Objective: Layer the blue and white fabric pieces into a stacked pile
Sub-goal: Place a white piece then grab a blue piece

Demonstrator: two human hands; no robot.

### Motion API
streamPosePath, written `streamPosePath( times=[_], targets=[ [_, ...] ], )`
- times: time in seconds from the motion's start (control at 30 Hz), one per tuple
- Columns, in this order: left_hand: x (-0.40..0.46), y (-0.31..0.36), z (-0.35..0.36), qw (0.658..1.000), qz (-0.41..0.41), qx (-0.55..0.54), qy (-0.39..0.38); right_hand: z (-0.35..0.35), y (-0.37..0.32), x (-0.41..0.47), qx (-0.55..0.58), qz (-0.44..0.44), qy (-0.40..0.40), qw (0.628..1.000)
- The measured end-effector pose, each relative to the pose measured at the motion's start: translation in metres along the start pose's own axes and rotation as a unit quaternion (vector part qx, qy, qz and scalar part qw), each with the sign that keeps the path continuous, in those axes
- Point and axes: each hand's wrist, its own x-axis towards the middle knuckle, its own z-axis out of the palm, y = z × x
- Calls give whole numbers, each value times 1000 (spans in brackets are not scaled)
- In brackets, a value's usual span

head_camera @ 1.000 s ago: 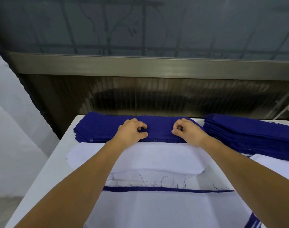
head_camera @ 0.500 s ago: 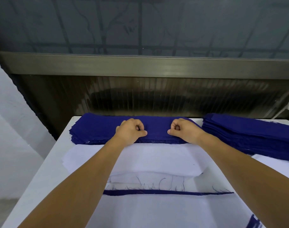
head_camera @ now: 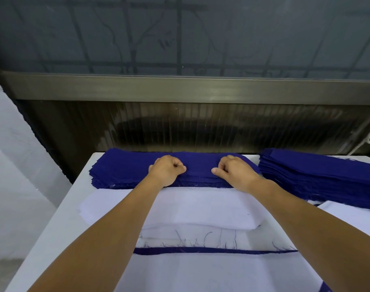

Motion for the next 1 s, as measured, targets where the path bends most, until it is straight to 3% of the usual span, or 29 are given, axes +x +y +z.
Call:
streamPosePath(
  times=[0.4, 0.63, 0.8, 1.0],
  targets=[
    [7, 1, 0, 998, -42, -38, -15, -5, -13, 4, -80, -8, -34, 996],
    [5, 5, 11, 990, -14, 129, 51, -12, -7, 20, -41, 14, -78, 996],
    [5, 0, 9, 993, 8, 111, 28, -11, -3, 24, -18, 24, -65, 997],
    [6, 1, 14, 990, 10, 110, 88, -7, -8, 13, 16, 38, -65, 997]
  ],
)
